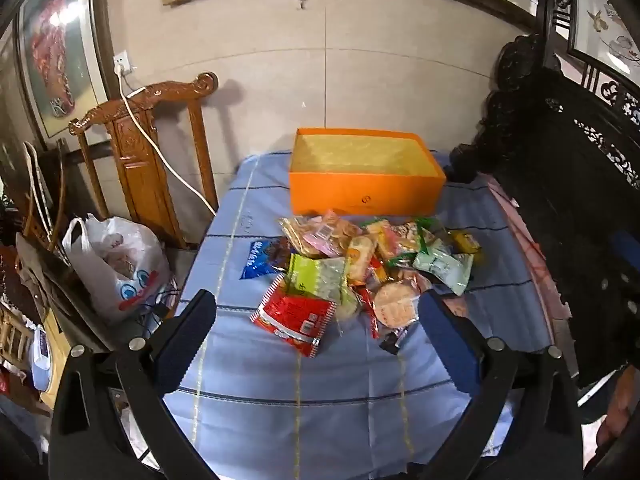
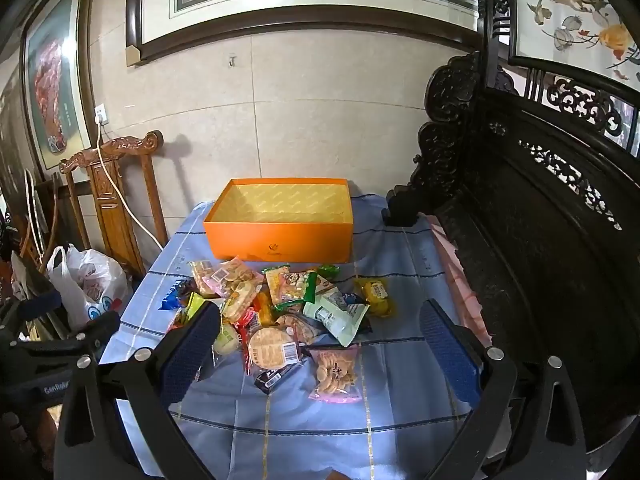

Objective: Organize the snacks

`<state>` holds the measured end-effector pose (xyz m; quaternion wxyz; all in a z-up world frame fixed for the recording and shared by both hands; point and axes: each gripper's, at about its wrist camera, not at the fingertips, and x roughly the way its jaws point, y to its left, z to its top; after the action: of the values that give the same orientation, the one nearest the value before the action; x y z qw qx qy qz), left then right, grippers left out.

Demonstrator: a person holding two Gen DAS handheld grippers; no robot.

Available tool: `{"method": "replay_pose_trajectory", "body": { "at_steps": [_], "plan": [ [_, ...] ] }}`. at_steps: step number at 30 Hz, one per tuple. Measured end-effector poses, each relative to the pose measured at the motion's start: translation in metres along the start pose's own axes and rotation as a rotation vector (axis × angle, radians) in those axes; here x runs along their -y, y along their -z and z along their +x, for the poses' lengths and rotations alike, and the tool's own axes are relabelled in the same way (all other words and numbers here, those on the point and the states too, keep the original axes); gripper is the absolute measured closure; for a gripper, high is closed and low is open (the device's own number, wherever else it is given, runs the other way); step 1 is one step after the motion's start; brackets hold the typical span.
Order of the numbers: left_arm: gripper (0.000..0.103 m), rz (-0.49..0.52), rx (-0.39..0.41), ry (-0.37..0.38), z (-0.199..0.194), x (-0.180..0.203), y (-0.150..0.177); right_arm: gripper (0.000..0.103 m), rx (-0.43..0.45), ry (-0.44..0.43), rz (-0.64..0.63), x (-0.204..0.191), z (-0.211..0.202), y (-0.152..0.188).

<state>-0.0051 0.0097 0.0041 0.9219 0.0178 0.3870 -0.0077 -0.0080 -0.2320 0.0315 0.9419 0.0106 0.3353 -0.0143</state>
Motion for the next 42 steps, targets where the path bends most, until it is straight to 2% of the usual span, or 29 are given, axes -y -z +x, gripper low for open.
{"method": "replay_pose_trajectory", "body": {
  "at_steps": [5,42],
  "plan": [
    [0.004,-0.006,0.009,-0.053,0.001,-0.002,-0.006,0.004,-0.005,0.006,-0.002,-0.008,-0.002,0.002],
    [0.004,-0.016,-0.007,-0.04,0.007,-0.005,-0.004,0.003,-0.03,0.002,-0.012,-0.01,-0.001,0.006]
  ]
}}
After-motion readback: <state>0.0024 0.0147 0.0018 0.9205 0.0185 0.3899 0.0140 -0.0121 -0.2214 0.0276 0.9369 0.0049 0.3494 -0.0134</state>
